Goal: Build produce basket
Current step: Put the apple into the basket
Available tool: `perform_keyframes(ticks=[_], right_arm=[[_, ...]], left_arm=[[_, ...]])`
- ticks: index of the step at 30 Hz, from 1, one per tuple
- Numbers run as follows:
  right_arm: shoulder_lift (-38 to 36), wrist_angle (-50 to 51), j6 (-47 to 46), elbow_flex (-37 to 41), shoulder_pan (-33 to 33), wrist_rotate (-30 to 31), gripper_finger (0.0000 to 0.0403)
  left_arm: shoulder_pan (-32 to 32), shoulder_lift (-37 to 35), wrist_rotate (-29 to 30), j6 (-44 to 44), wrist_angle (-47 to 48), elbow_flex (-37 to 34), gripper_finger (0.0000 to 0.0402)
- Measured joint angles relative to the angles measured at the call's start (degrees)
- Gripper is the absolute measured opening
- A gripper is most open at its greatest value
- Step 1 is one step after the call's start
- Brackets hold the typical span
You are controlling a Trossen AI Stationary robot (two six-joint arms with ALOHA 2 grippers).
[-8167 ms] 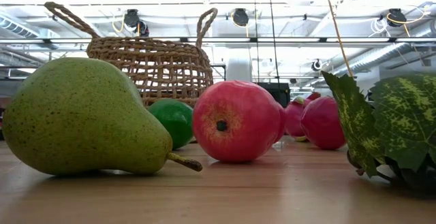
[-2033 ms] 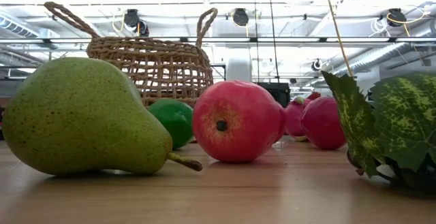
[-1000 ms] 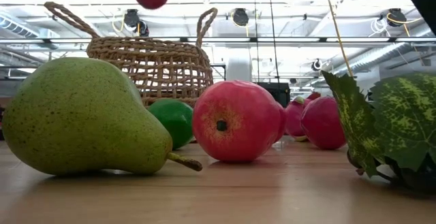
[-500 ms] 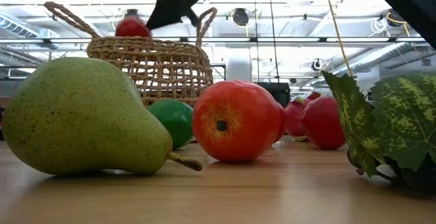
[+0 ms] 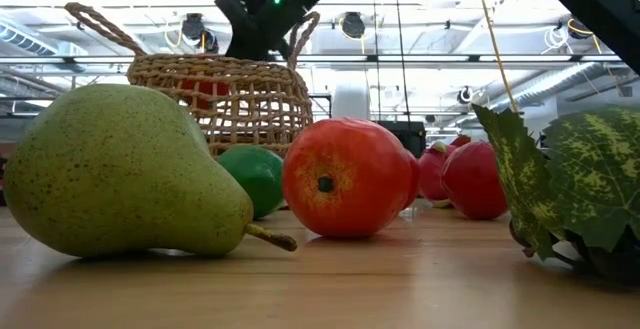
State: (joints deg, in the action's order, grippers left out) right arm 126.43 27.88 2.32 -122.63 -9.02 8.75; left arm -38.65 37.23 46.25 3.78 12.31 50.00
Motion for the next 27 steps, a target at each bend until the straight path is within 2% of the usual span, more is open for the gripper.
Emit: perform_keyframes(ticks=[7,19,27], right_arm=[[0.11,-3.89,0.11,4.80,-0.26,-0.02,0.0006],[0.04,-4.86,0.30,5.27,-0.28,-0.04,0.0027],[0.04,-6.16,0.13,5.28,-0.24,-0.04,0.0068]], left_arm=[[-0.04,1.43,-0.82,-0.05,-0.03,0.00,0.0399],[0.00,1.73,-0.95,-0.07,-0.16,0.02,0.0399],[0.00,1.77,-0.95,-0.16,-0.16,0.02,0.0399]])
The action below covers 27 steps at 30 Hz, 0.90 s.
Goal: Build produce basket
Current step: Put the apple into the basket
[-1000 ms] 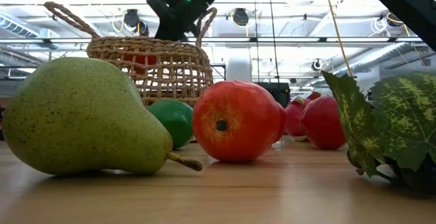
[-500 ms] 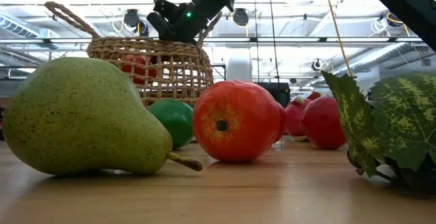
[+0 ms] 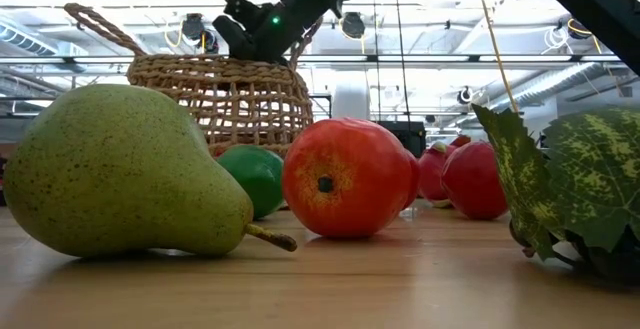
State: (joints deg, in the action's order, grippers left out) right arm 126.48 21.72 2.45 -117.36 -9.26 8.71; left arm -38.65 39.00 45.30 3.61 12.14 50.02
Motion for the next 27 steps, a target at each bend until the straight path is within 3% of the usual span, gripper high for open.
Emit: perform_keyframes(ticks=[9,17,27], right_arm=[[-3.77,-1.36,0.16,0.06,1.16,0.00,0.0130],[-12.76,0.91,2.31,0.04,6.20,0.00,0.0143],[-24.78,16.88,0.78,0.00,17.90,0.29,0.0144]], left_arm=[[0.00,0.00,0.02,-0.35,0.02,0.00,0.0399],[0.00,0.33,0.06,-1.23,0.02,0.00,0.0399],[0.00,4.97,0.22,-0.73,-3.62,0.00,0.0399]])
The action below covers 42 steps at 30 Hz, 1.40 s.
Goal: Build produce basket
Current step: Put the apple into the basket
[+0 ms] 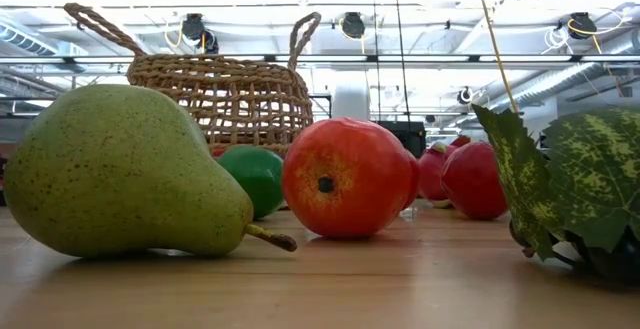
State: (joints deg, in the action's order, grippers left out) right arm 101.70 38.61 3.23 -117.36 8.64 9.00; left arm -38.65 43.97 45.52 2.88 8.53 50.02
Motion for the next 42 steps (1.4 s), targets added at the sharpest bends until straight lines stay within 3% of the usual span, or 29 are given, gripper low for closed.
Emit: perform_keyframes(ticks=[3,9,15,20,28,35,42], right_arm=[[-2.17,5.59,-2.14,0.00,4.20,0.84,0.0144],[-4.80,13.29,-5.75,4.20,14.01,11.30,0.0144],[-12.30,4.74,-8.79,20.06,22.24,18.13,0.0144],[-20.96,-5.14,-8.75,35.32,26.12,18.63,0.0144],[-33.97,-25.97,1.09,55.48,25.89,21.23,0.0144],[-43.07,-28.26,1.35,65.61,24.80,21.23,0.0144],[-48.01,-28.74,-5.31,69.62,22.87,21.27,0.0144]], left_arm=[[0.00,1.85,-0.01,0.19,-1.96,0.00,0.0399],[-0.02,6.77,-0.04,1.33,-6.50,0.00,0.0399],[-0.01,11.43,-0.17,3.25,-10.66,0.00,0.0399],[-0.02,12.71,-0.20,1.76,-10.61,0.00,0.0399],[0.30,14.58,-0.62,-0.26,-11.59,1.82,0.0399],[1.41,22.64,-3.25,0.09,-5.19,9.66,0.0399],[5.38,31.95,-8.03,-0.57,2.46,18.65,0.0399]])
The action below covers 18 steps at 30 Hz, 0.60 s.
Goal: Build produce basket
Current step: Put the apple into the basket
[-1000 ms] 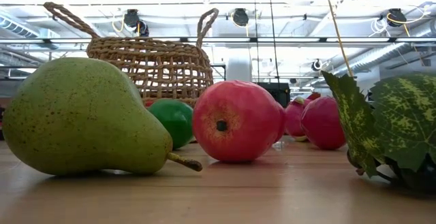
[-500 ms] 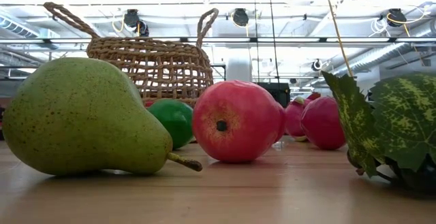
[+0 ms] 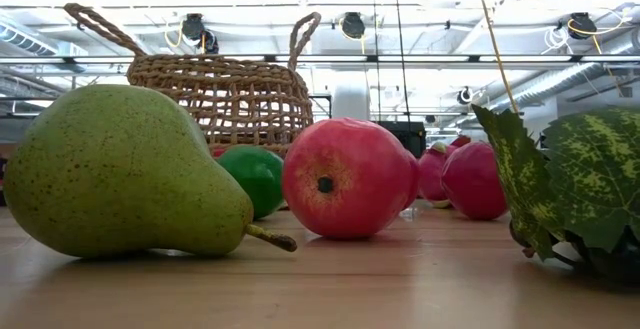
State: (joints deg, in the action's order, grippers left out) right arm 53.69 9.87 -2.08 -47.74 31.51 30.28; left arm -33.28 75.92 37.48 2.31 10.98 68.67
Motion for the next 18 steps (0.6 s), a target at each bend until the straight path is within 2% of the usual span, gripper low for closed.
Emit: perform_keyframes(ticks=[6,12,18], right_arm=[[-0.35,-0.41,-0.13,0.23,-1.48,-0.02,0.0144],[-0.31,-0.23,-0.27,0.23,-1.90,-0.18,0.0144],[-0.31,-0.20,-1.56,0.23,-1.90,-0.26,0.0144]], left_arm=[[3.57,5.38,-7.49,-0.61,0.98,2.31,0.0399],[6.30,8.38,-19.29,0.06,1.64,2.38,0.0399],[6.95,9.42,-20.53,-0.23,2.83,2.38,0.0399]])
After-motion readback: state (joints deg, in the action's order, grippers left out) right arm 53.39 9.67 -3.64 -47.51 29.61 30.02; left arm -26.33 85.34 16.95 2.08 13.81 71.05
